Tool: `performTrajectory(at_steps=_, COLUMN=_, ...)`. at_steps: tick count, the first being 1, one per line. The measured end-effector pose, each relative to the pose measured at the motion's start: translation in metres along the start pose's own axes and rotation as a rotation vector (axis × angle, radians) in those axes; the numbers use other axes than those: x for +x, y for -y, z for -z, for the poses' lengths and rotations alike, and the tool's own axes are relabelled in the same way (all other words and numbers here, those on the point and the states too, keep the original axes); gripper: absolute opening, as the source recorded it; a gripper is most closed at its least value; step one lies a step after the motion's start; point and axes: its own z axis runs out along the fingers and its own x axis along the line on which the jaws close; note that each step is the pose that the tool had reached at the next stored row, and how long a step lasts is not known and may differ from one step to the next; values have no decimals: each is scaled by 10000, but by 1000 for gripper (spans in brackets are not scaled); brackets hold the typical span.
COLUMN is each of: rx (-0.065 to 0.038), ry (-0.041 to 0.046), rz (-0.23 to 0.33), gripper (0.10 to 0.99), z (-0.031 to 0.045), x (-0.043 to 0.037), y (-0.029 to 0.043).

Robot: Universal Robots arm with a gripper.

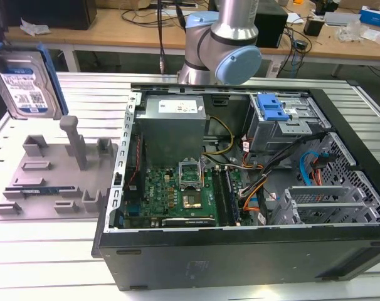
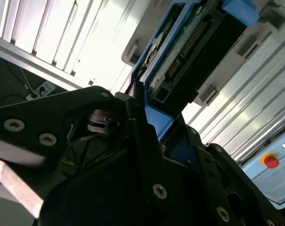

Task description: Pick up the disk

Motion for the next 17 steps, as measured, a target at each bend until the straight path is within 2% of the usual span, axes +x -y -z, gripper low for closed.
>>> performTrajectory(at_steps=3, rx=0, ry=0, rz=0, gripper=369, z=141, x=2, y=-1)
performTrajectory(at_steps=4, rx=0, ry=0, rz=0, gripper=369, z=213, x=3, y=-2)
performTrajectory(at_steps=11, rx=0, ry=0, rz=1, gripper=369, z=534, x=7, y=-5)
performTrajectory(at_steps=17, rx=0, ry=1, rz=1, gripper=369, z=543, x=7, y=-5)
